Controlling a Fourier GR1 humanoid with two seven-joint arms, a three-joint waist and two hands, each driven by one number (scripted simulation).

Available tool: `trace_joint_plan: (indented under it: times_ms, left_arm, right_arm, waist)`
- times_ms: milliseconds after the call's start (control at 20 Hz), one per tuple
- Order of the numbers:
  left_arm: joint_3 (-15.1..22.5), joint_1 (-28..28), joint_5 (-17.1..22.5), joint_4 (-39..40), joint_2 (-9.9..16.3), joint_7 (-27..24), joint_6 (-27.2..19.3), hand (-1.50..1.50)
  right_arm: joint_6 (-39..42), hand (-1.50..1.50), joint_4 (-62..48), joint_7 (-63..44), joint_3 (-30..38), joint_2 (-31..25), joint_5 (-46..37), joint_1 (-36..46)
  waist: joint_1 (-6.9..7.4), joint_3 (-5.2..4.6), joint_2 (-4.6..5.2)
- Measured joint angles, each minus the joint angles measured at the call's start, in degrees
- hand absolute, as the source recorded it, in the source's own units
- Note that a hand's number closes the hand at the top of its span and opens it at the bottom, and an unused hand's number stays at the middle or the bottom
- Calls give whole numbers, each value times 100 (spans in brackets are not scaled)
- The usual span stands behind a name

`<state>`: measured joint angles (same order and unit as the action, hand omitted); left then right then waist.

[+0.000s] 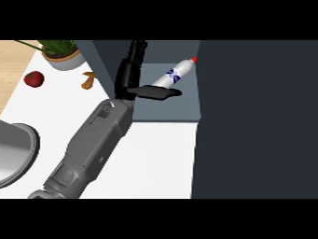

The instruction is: Pick up the bottled water, place it into the cabinet and close the cabinet

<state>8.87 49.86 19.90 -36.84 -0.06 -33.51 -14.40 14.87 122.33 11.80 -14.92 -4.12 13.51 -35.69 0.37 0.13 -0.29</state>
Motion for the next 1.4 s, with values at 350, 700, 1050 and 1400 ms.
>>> trace_joint_plan:
  times_ms: [350,700,1050,1400]
  left_arm:
    - [571,-1212,210,-1771,6,609,5,-150]
    - [1160,-3018,154,-4362,299,1322,-411,-150]
    - [1877,-4653,11,-6556,673,1804,-587,-150]
    - [2069,-5877,-62,-7992,1166,1785,-591,-150]
  right_arm:
    - [-52,-150,110,-58,-53,2,8,-96]
    - [-177,-150,262,-243,-199,35,-95,-33]
    - [-87,150,376,-220,-509,-139,-503,-29]
    - [357,150,650,-525,-841,-758,-882,-60]
  waist:
    - [130,6,-50]
    - [158,-5,-47]
    - [67,-11,-17]
    - [54,-10,8]
